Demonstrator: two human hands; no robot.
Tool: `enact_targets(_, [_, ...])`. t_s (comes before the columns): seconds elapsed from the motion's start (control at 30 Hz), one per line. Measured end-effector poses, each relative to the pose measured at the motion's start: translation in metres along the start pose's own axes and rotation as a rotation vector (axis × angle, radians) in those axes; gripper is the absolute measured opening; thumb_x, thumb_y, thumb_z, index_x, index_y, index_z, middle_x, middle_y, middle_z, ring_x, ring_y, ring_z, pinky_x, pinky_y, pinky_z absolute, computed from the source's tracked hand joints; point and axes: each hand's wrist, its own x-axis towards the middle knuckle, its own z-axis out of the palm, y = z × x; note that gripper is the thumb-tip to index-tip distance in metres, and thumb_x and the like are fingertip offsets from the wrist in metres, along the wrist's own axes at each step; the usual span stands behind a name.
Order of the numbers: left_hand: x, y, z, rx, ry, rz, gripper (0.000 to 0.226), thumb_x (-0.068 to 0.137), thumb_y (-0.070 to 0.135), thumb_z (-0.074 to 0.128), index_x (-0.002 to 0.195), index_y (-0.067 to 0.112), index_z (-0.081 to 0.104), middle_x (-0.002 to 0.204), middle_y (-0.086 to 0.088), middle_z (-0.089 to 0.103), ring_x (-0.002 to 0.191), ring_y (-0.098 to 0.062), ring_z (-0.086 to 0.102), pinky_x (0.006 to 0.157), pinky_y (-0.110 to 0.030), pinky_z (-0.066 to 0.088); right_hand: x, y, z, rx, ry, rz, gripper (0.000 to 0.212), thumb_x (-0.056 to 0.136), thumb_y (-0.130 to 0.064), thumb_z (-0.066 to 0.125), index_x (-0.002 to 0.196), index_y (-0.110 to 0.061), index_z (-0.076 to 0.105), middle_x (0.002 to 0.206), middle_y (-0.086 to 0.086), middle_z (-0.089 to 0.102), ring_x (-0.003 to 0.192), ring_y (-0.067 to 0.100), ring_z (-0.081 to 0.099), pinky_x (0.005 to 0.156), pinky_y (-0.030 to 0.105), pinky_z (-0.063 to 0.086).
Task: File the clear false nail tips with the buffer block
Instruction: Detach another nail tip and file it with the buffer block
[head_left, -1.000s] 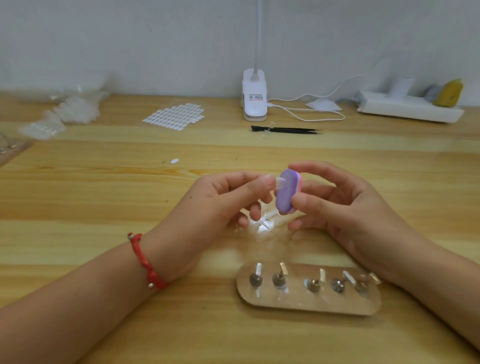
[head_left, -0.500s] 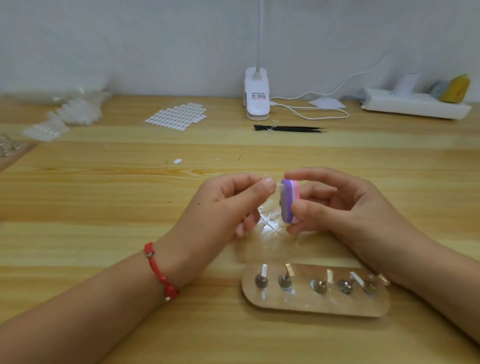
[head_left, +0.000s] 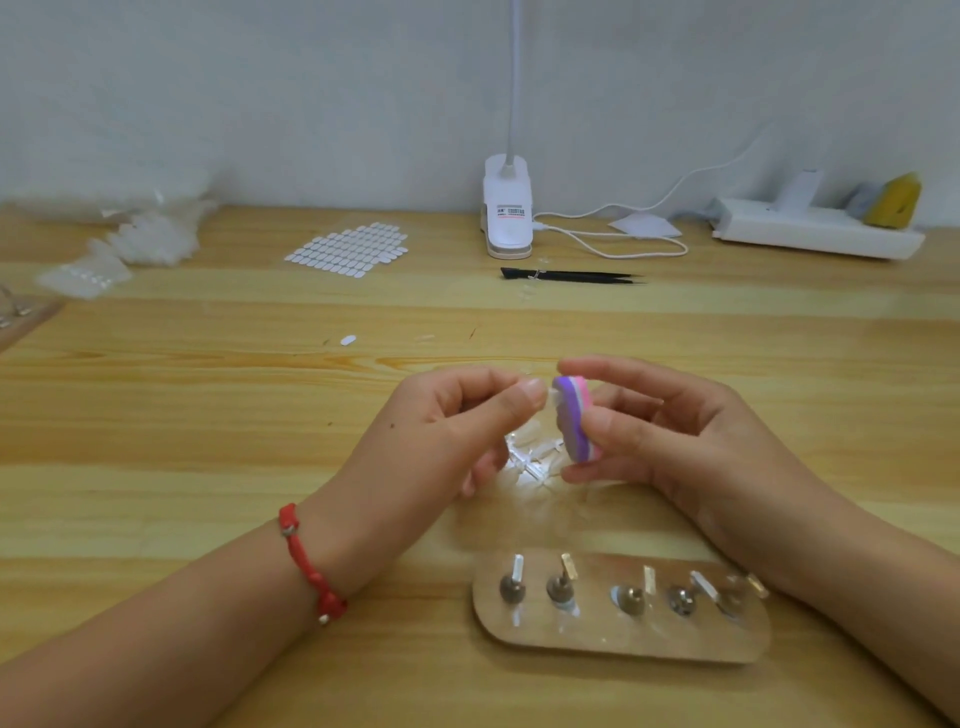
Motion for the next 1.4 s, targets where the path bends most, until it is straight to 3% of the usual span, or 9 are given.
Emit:
enact_targets(0.13, [-0.0003, 0.0006, 0.0021, 0.014, -0.068, 0.010, 0.017, 0.071, 0.036, 0.061, 0.069, 0.020, 0.069, 0.042, 0.011, 0.042, 0.037, -0.001, 0.036, 0.045, -0.009, 0.033, 0.0015, 0.0003, -0.0012, 0.076, 0.080, 0.004, 0.037, 0.071, -0.023, 0.081, 0.107, -0.022, 0.076, 0.082, 0.010, 0.064, 0.074, 0.014, 0.066, 0.069, 0.029, 0.059])
enact_targets(0.33, [0.0012, -0.0003, -0.0025, -0.012, 0.024, -0.008, 0.020, 0.070, 0.041, 0.062, 0.069, 0.022, 0.070, 0.044, 0.003, 0.042, 0.039, -0.005, 0.036, 0.043, -0.012, 0.033, -0.0008, -0.0002, -0.0005, -0.072, -0.036, 0.005, 0.030, 0.079, -0.021, 0.076, 0.108, -0.024, 0.075, 0.083, 0.004, 0.068, 0.078, 0.014, 0.068, 0.072, 0.030, 0.058])
enact_targets(0.5, [-0.0004, -0.0004, 0.0041, -0.019, -0.017, 0.030, 0.021, 0.074, 0.034, 0.061, 0.075, 0.016, 0.070, 0.042, 0.010, 0.042, 0.038, -0.003, 0.035, 0.045, -0.009, 0.033, 0.0005, 0.0008, 0.0011, 0.001, 0.072, -0.045, 0.032, 0.072, -0.023, 0.083, 0.103, -0.023, 0.075, 0.080, 0.009, 0.068, 0.073, 0.017, 0.068, 0.066, 0.030, 0.058])
enact_targets(0.63, [0.0010, -0.0003, 0.0024, -0.038, 0.086, 0.018, 0.021, 0.070, 0.040, 0.062, 0.072, 0.021, 0.071, 0.041, 0.006, 0.041, 0.037, -0.006, 0.033, 0.042, -0.010, 0.032, -0.0021, 0.0000, 0.0037, -0.108, -0.013, -0.042, 0.026, 0.076, -0.016, 0.080, 0.101, -0.023, 0.074, 0.079, 0.006, 0.071, 0.069, 0.019, 0.070, 0.065, 0.028, 0.057])
enact_targets(0.77, [0.0007, -0.0005, 0.0036, -0.003, 0.076, 0.014, 0.027, 0.072, 0.038, 0.063, 0.081, 0.014, 0.071, 0.038, 0.010, 0.042, 0.035, -0.003, 0.034, 0.044, -0.007, 0.033, -0.0001, -0.0020, 0.0039, 0.042, 0.108, -0.048, 0.029, 0.065, -0.025, 0.079, 0.094, -0.026, 0.076, 0.075, 0.006, 0.069, 0.068, 0.016, 0.068, 0.064, 0.029, 0.058])
enact_targets(0.87, [0.0002, -0.0015, 0.0041, -0.006, 0.077, 0.023, 0.029, 0.075, 0.035, 0.062, 0.087, 0.010, 0.072, 0.038, 0.011, 0.043, 0.035, -0.003, 0.033, 0.043, -0.008, 0.033, -0.0021, -0.0021, 0.0046, -0.045, 0.041, -0.040, 0.031, 0.066, -0.013, 0.086, 0.094, -0.021, 0.074, 0.079, 0.010, 0.070, 0.069, 0.021, 0.070, 0.063, 0.029, 0.058])
enact_targets(1.17, [-0.0005, -0.0013, 0.0037, -0.019, 0.088, 0.023, 0.023, 0.073, 0.035, 0.063, 0.079, 0.014, 0.070, 0.037, 0.009, 0.043, 0.034, -0.003, 0.033, 0.043, -0.008, 0.033, -0.0036, -0.0045, 0.0074, -0.077, 0.013, -0.044, 0.033, 0.060, -0.007, 0.088, 0.087, -0.019, 0.071, 0.076, 0.010, 0.070, 0.065, 0.026, 0.071, 0.061, 0.032, 0.058])
enact_targets(1.33, [-0.0012, -0.0005, 0.0052, -0.017, 0.064, 0.023, 0.027, 0.072, 0.033, 0.063, 0.081, 0.009, 0.069, 0.036, 0.011, 0.044, 0.033, -0.003, 0.032, 0.044, -0.008, 0.033, -0.0016, -0.0045, 0.0059, 0.045, 0.171, -0.054, 0.037, 0.055, -0.018, 0.083, 0.088, -0.013, 0.067, 0.072, 0.010, 0.068, 0.066, 0.024, 0.071, 0.058, 0.029, 0.057])
enact_targets(1.4, [-0.0014, -0.0005, 0.0052, -0.017, 0.064, 0.028, 0.028, 0.074, 0.032, 0.063, 0.084, 0.007, 0.070, 0.037, 0.011, 0.044, 0.033, -0.003, 0.032, 0.042, -0.008, 0.033, -0.0031, -0.0044, 0.0066, -0.047, 0.103, -0.046, 0.037, 0.055, -0.016, 0.088, 0.085, -0.016, 0.067, 0.075, 0.012, 0.069, 0.067, 0.028, 0.071, 0.059, 0.030, 0.057])
